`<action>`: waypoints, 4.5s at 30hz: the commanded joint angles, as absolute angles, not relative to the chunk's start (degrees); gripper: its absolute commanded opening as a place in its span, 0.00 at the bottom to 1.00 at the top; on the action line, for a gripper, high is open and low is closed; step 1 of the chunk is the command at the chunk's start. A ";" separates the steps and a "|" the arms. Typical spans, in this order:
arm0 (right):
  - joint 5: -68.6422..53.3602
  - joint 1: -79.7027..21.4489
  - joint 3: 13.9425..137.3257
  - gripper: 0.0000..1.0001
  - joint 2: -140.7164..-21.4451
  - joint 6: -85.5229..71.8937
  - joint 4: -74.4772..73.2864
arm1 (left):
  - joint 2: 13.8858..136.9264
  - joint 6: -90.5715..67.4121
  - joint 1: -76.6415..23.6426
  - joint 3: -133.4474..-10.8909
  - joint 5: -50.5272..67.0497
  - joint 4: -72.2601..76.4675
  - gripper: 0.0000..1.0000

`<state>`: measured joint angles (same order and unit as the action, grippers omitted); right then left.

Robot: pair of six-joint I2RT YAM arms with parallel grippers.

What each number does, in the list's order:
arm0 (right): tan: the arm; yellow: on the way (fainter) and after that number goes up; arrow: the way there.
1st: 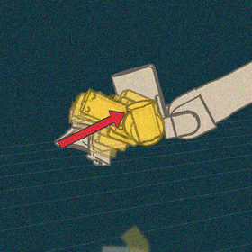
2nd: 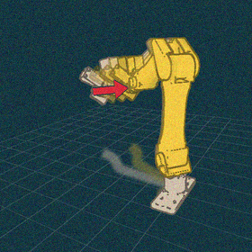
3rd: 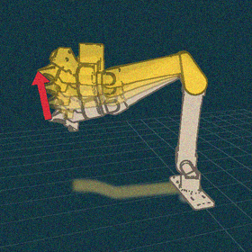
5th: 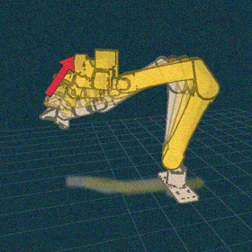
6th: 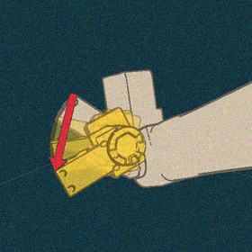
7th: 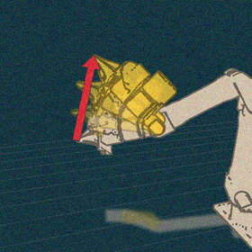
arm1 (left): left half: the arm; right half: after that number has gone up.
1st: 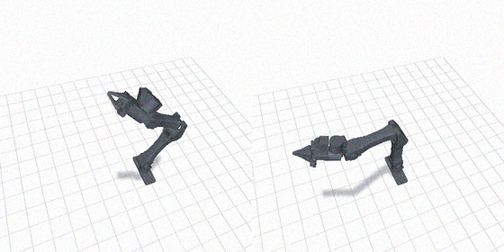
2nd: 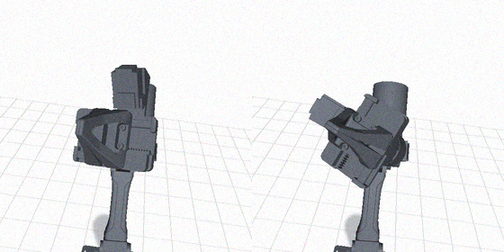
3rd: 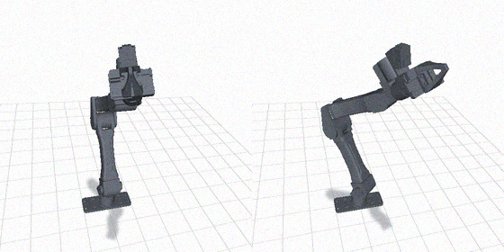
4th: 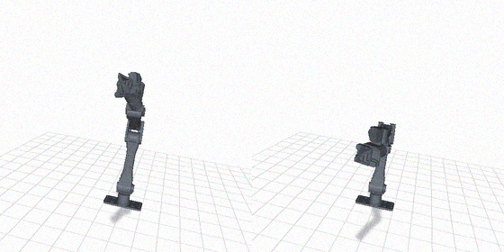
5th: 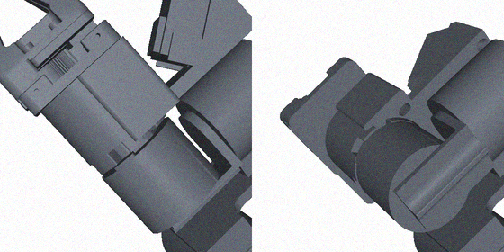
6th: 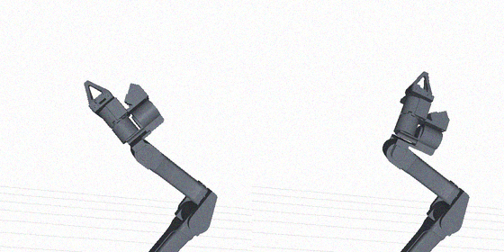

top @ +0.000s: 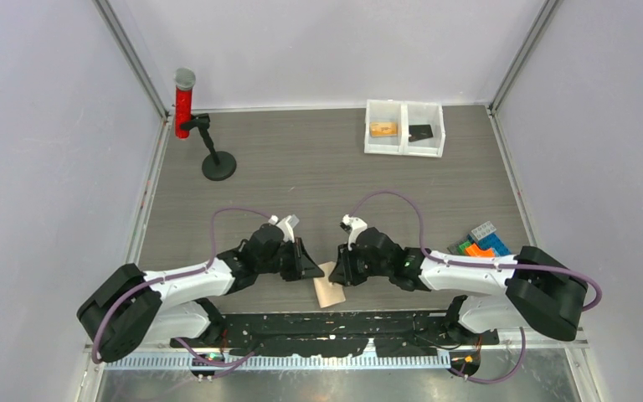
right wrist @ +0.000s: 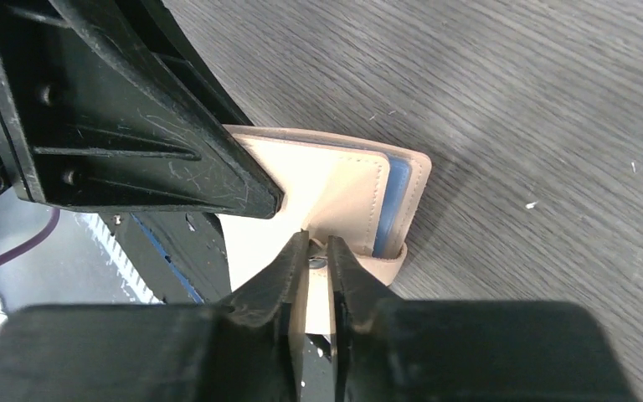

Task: Take the credit cards out of the card holder
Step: Open the card holder at the corner of the board, then remove the credit card from the card holder.

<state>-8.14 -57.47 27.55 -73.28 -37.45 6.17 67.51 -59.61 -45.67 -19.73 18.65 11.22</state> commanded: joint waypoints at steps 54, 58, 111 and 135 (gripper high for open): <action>-11.10 -49.92 25.92 0.05 -54.39 -33.99 5.20 | 69.37 -43.44 -44.82 -40.09 12.17 -15.06 0.80; -11.18 -49.92 25.41 0.05 -54.76 -34.21 6.02 | 69.48 -43.78 -44.96 -39.41 12.86 -13.45 0.81; -11.61 -40.31 32.84 0.50 -56.66 -28.59 -12.62 | 70.89 -45.97 -45.28 -33.32 5.91 -13.40 0.30; -11.91 -45.09 28.31 0.61 -73.35 -33.98 5.40 | 67.98 -52.29 -45.32 -24.68 11.87 2.00 0.00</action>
<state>-11.73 -44.36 29.36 -72.42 -32.40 -0.16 69.23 -51.59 -45.06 -24.71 11.18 -2.02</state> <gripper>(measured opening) 0.605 0.023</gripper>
